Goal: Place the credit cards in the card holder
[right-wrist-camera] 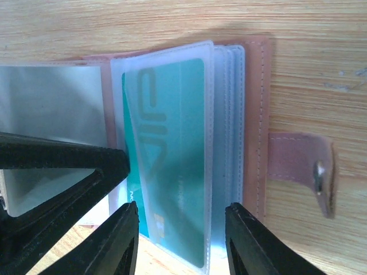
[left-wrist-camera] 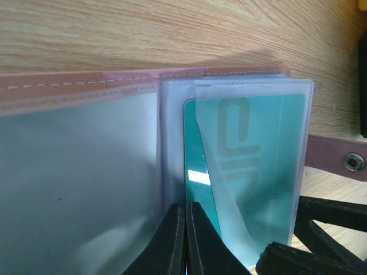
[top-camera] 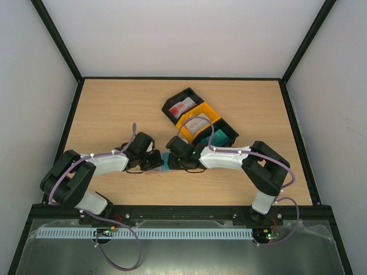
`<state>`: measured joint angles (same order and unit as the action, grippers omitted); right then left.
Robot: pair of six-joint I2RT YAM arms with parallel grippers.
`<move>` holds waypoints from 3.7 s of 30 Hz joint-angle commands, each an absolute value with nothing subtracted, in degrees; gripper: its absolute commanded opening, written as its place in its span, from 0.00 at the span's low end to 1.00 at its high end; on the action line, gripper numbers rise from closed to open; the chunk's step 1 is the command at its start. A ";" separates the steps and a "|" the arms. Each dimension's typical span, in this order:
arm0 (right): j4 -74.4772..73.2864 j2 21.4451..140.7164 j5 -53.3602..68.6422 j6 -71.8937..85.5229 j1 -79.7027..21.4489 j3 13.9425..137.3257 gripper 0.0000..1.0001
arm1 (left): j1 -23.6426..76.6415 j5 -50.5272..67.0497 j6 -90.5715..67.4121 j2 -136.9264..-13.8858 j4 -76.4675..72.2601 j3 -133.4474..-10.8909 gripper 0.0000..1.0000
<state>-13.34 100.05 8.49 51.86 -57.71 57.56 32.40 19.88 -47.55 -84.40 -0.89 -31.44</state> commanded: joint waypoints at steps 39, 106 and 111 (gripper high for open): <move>-11.85 101.27 9.02 49.04 -54.49 57.79 0.02 | 28.48 12.96 -44.98 -73.92 9.06 -30.09 0.16; -32.24 76.62 -0.93 28.55 -35.29 65.40 0.59 | 21.93 25.78 -50.28 -49.29 2.04 -30.35 0.81; -32.79 82.30 4.62 24.67 -35.32 71.16 0.56 | 21.88 24.88 -52.07 -50.69 -0.67 -30.75 0.94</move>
